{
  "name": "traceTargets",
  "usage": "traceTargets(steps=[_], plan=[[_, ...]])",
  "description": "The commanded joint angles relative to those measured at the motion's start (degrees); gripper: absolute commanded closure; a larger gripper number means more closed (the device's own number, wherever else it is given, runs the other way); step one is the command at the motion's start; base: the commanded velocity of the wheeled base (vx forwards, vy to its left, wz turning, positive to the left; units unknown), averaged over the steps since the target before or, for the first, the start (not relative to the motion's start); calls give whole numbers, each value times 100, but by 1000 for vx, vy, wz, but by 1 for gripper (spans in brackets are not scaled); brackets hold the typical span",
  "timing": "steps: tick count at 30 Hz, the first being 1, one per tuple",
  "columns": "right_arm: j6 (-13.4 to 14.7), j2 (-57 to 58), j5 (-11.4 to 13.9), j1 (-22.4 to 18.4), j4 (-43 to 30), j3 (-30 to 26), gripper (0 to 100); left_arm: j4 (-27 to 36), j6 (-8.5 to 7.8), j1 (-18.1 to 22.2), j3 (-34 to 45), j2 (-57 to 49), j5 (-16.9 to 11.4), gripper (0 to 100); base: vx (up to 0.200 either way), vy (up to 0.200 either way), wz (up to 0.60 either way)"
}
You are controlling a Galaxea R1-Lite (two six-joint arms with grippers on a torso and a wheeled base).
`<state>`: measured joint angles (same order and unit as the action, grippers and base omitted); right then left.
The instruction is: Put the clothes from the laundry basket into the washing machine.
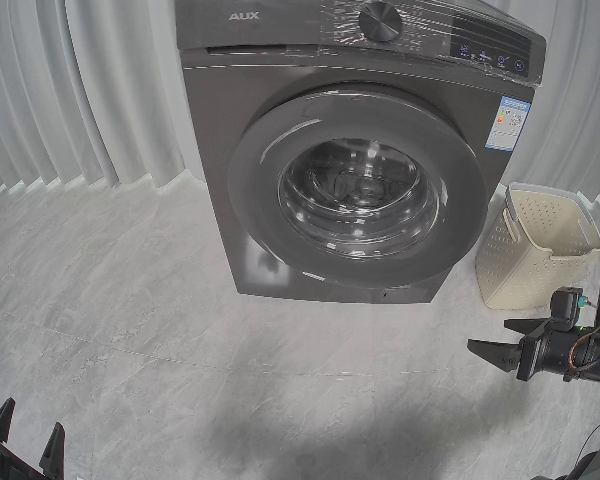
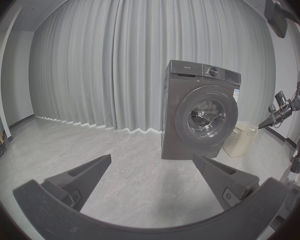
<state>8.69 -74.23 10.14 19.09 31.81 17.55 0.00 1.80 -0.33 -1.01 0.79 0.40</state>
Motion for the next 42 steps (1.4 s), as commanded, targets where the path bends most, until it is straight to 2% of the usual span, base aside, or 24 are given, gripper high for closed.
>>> traceTargets(steps=[1,6,7,14,18,25,27,31,34,42], plan=[[212,14,14,420,115,20,0,0,-13,-2,92,-70,-14,0,0,0,0],[221,-109,-12,446,476,46,0,0,-66,-2,92,-70,-31,0,80,0,0],[212,-162,-21,446,581,29,100,0,-75,-2,92,-70,-40,0,200,0,0],[238,-602,-21,482,1012,38,100,0,-40,-2,92,-70,-49,0,200,0,0],[467,-927,-39,640,1530,38,100,0,-40,-2,92,-70,-49,0,200,0,0],[476,-1234,-74,675,2093,108,100,0,-49,-2,92,-70,-40,0,200,0,0],[467,-1313,-144,675,2277,125,100,9,-101,7,92,-70,-31,0,0,0,0],[467,-1401,-171,684,2444,161,100,9,-84,-2,92,-70,-31,0,0,0,0],[467,-1498,-188,736,2682,187,100,9,-75,7,92,-70,-23,0,0,-200,0],[476,-1489,-188,886,2717,205,100,0,-84,-2,92,-70,-40,0,0,-150,0]])
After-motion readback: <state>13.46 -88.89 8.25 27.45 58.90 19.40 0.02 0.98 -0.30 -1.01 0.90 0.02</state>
